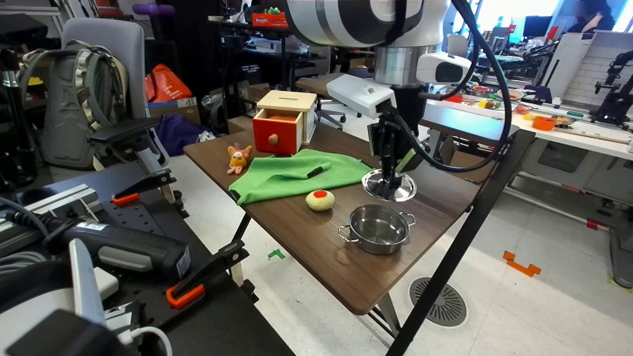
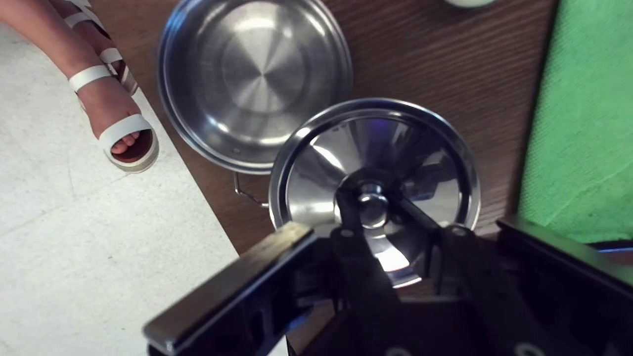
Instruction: Cover the pot with the silver lid
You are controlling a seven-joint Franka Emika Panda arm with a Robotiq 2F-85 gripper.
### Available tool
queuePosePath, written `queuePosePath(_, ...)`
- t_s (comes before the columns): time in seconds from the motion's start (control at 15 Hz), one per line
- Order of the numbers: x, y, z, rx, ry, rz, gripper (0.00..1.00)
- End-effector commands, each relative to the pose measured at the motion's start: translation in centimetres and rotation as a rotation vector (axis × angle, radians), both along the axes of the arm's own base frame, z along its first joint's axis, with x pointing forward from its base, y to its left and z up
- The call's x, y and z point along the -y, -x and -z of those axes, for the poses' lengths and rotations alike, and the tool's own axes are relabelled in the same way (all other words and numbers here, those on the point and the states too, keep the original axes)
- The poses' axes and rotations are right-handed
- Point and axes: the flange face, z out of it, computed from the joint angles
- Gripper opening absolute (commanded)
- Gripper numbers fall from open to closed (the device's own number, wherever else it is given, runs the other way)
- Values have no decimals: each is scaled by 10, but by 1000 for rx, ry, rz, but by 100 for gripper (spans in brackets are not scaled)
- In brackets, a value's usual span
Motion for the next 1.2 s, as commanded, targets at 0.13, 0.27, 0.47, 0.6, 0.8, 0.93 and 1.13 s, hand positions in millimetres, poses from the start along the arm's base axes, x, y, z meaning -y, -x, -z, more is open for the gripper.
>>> queuePosePath(0.13,-10,48,-19,-24,-35,-43,6)
queuePosePath(0.27,-7,52,-17,-46,-38,-18,6)
queuePosePath(0.47,0,54,-12,-72,-38,11,6)
queuePosePath(0.6,8,52,-5,-89,-27,45,6)
queuePosePath(0.8,18,49,0,-96,-22,91,6)
queuePosePath(0.93,23,46,4,-94,-15,121,6)
queuePosePath(1.13,26,39,10,-103,-10,157,6)
